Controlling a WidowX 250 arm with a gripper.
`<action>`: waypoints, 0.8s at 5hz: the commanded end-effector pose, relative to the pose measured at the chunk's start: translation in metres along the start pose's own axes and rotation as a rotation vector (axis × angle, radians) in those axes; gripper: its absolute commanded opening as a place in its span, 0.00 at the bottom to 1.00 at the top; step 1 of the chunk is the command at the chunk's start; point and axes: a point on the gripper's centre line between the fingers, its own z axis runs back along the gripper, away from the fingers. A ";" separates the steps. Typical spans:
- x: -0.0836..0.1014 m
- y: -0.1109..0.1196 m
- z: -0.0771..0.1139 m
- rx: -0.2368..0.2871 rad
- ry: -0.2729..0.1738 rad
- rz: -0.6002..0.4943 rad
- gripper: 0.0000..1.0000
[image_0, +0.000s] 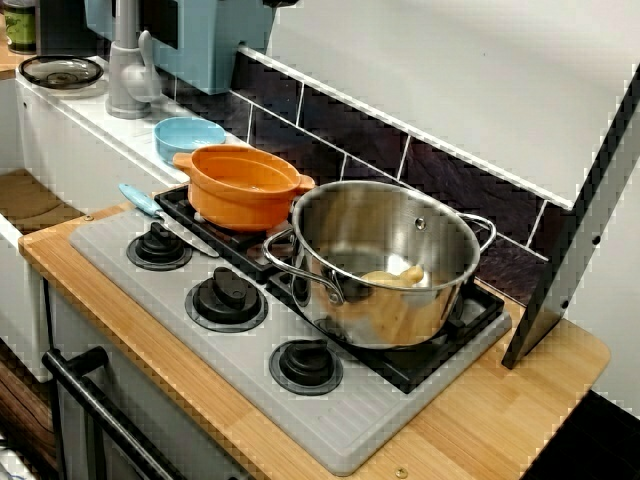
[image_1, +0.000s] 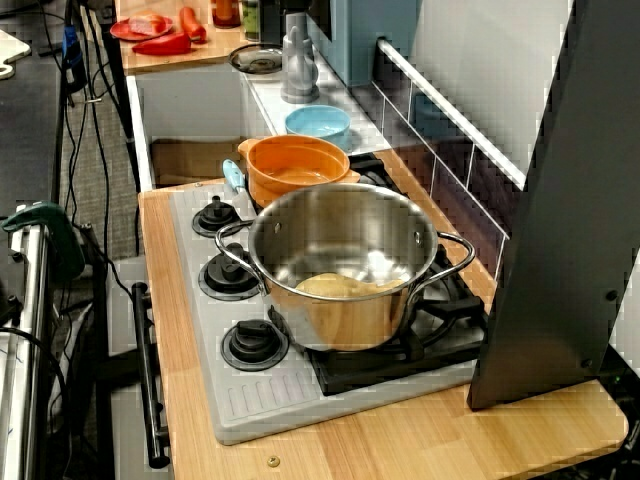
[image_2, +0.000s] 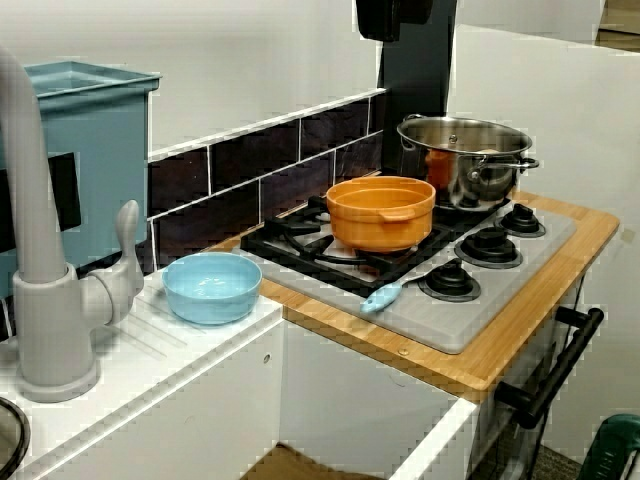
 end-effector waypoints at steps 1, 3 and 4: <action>0.000 0.000 0.000 0.000 0.000 0.000 1.00; -0.008 -0.029 0.005 0.024 -0.061 -0.022 1.00; -0.014 -0.040 -0.004 0.080 -0.089 -0.034 1.00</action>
